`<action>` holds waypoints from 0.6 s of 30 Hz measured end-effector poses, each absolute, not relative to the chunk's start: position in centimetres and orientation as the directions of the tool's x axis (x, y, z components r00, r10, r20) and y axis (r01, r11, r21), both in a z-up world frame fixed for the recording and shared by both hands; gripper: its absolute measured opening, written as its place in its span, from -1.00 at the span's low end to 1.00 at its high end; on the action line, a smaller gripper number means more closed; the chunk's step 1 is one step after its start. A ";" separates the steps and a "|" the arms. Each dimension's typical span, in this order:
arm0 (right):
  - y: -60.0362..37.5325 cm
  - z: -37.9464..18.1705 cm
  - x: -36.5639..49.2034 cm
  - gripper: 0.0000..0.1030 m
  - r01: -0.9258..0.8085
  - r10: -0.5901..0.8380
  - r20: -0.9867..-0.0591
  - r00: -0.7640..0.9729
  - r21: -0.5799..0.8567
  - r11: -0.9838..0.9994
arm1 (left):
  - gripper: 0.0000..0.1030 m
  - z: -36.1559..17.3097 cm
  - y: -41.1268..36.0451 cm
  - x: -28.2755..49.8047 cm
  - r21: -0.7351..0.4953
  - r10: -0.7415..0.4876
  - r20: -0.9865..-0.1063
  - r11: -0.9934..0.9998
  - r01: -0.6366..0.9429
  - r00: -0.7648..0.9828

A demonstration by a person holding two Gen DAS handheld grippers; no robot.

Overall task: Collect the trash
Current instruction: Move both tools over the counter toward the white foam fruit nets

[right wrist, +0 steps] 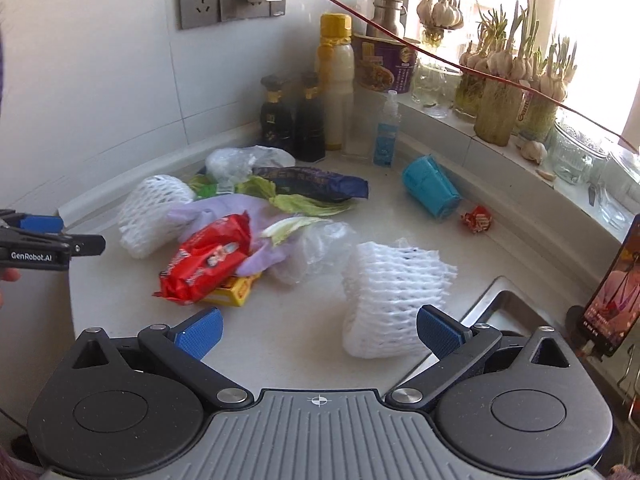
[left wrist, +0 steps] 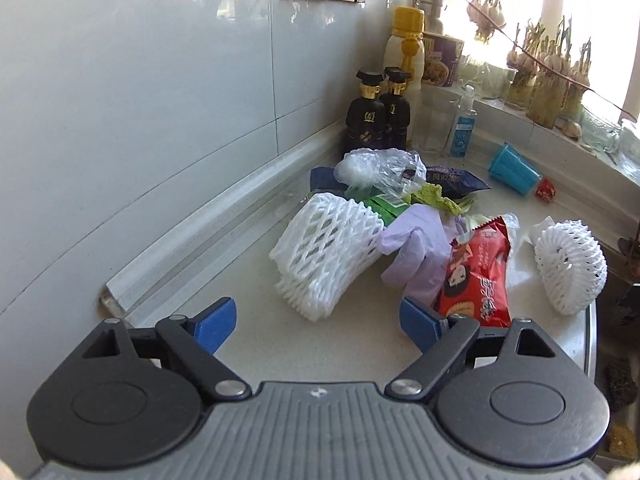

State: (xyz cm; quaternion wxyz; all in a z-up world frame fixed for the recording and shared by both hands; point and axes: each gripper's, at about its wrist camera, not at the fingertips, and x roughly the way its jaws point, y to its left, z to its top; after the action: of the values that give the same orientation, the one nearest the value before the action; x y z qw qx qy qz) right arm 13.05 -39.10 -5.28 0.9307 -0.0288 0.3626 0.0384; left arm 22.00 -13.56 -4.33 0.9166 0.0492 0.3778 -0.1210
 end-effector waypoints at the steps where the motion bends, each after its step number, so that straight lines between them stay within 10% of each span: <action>1: -39.9 -5.2 13.7 1.00 -0.100 0.050 -0.680 0.731 -0.035 0.994 | 0.66 -4.4 -13.7 22.5 -0.001 -0.184 -0.703 0.966 0.258 0.687; 18: -45.6 -8.8 23.4 1.00 -0.228 0.076 -0.775 0.627 -0.089 0.970 | 0.35 -6.5 -16.1 28.0 0.063 -0.143 -0.742 0.958 0.281 0.655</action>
State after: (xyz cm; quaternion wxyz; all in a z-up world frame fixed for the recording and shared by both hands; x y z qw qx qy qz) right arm 23.38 -45.56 -8.78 0.8976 -0.0894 0.4232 0.0847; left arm 28.01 -16.11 -6.49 0.9056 0.0863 0.3984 -0.1170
